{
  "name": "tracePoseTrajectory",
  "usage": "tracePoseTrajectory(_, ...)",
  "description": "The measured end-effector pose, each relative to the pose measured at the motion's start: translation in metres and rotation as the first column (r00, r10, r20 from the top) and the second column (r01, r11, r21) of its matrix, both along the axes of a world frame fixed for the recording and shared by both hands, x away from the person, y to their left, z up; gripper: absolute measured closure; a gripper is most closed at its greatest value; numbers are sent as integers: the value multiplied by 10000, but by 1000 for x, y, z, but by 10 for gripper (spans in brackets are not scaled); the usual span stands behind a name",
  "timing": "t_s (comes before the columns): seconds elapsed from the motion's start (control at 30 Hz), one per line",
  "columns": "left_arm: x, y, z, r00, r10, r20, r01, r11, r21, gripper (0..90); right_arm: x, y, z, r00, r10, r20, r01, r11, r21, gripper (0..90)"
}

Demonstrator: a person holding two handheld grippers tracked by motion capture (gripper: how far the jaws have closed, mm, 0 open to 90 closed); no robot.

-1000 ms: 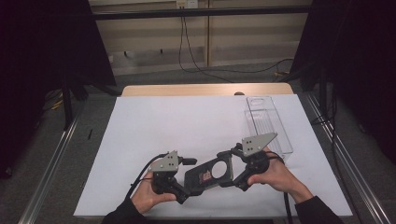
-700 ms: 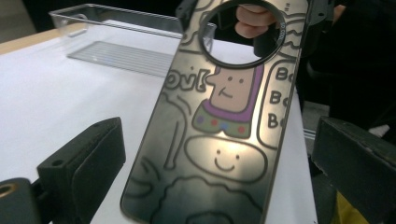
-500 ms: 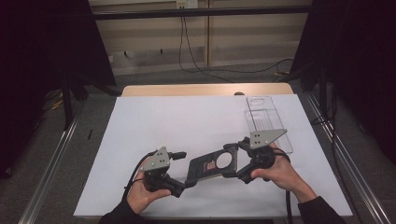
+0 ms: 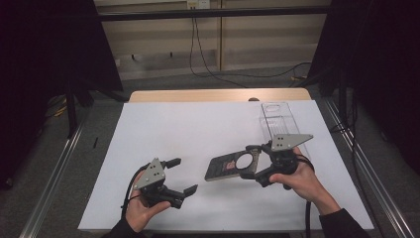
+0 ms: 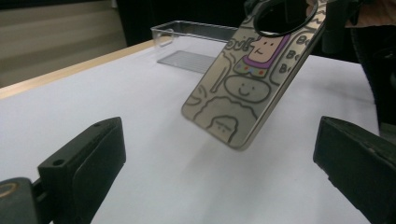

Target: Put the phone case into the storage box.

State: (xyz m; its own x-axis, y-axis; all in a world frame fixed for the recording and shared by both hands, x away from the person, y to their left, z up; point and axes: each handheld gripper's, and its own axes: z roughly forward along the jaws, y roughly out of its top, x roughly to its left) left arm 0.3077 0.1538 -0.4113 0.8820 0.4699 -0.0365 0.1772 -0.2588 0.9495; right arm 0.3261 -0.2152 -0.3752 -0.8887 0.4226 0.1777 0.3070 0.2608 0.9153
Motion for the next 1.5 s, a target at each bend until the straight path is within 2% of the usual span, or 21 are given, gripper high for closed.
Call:
tracePoseTrajectory(0.1, -2, 8, 0, 9998, 209, -66, -211, 9994, -283, 27, 1, -2, 1, 9998, -190, -21, 190, 9998, -6, 121)
tracePoseTrajectory(0.17, -5, 13, 3, 9997, 168, 185, -161, 9991, -403, 20, 1, -4, 1, 9992, -409, -32, 409, 9992, 34, 121)
tracePoseTrajectory(0.23, -7, 17, 4, 9979, 609, 231, -596, 9968, -535, 17, 2, -5, 1, 9974, -718, -36, 718, 9973, 132, 121)
tracePoseTrajectory(0.27, -7, 20, 4, 9959, 885, 180, -876, 9950, -483, 18, 3, -7, 1, 9965, -830, -48, 830, 9964, 152, 121)
tracePoseTrajectory(0.33, -10, 25, 4, 9882, 1459, 459, -1445, 9890, -325, 30, 4, -10, 0, 9954, -955, -109, 957, 9953, 166, 121)
tracePoseTrajectory(0.37, -11, 27, 4, 9853, 1645, 454, -1630, 9860, -349, 31, 5, -10, 0, 9950, -990, -104, 992, 9950, 134, 121)
tracePoseTrajectory(0.47, -10, 36, 0, 9776, 2072, 375, -2057, 9778, -403, 31, 6, -12, 0, 9930, -1169, -141, 1171, 9930, 149, 121)
tracePoseTrajectory(0.6, -10, 44, -4, 9726, 2303, 330, -2287, 9724, -468, 31, 7, -15, -1, 9904, -1374, -143, 1376, 9905, 83, 121)
tracePoseTrajectory(0.73, -12, 55, -6, 9610, 2748, 295, -2725, 9599, -651, 31, 7, -18, 0, 9885, -1503, -160, 1505, 9885, 124, 121)
tracePoseTrajectory(0.8, -14, 61, -9, 9497, 3120, 272, -3091, 9477, -794, 31, 8, -19, 1, 9874, -1570, -176, 1573, 9874, 164, 121)
tracePoseTrajectory(0.9, -17, 71, -13, 9453, 3256, 177, -3232, 9427, -832, 31, 9, -23, 1, 9856, -1682, -196, 1686, 9854, 217, 121)
tracePoseTrajectory(1.03, -20, 87, -16, 9234, 3836, 133, -3806, 9197, -965, 30, 11, -29, 2, 9819, -1884, -198, 1889, 9815, 298, 121)
tracePoseTrajectory(1.13, -20, 92, -19, 9115, 4112, 57, -4093, 9084, -855, 27, 12, -32, 2, 9788, -2034, -237, 2040, 9786, 276, 121)
tracePoseTrajectory(1.17, -20, 93, -21, 9115, 4111, -123, -4103, 9069, -959, 26, 13, -33, 2, 9778, -2080, -264, 2088, 9775, 290, 121)
tracePoseTrajectory(1.23, -19, 95, -21, 9054, 4244, -79, -4233, 9013, -920, 26, 14, -35, 2, 9761, -2162, -224, 2167, 9759, 252, 121)
tracePoseTrajectory(1.27, -19, 96, -22, 9049, 4257, -53, -4247, 9016, -820, 26, 15, -35, 2, 9753, -2196, -231, 2202, 9751, 252, 121)
tracePoseTrajectory(1.3, -20, 96, -22, 9076, 4196, -131, -4195, 9052, -688, 26, 16, -36, 3, 9748, -2218, -226, 2223, 9747, 247, 121)
tracePoseTrajectory(1.37, -20, 97, -21, 9067, 4209, -261, -4216, 9037, -751, 27, 17, -37, 3, 9727, -2312, -208, 2317, 9725, 229, 121)
tracePoseTrajectory(1.4, -21, 96, -21, 9047, 4258, -135, -4255, 9015, -785, 26, 18, -38, 4, 9720, -2343, -161, 2346, 9719, 181, 121)
tracePoseTrajectory(1.47, -22, 97, -19, 9112, 4120, 68, -4105, 9091, -708, 25, 19, -38, 5, 9711, -2381, -156, 2384, 9710, 198, 121)
tracePoseTrajectory(1.5, -23, 97, -20, 9088, 4172, 46, -4159, 9067, -697, 26, 20, -38, 5, 9705, -2404, -169, 2407, 9705, 160, 121)
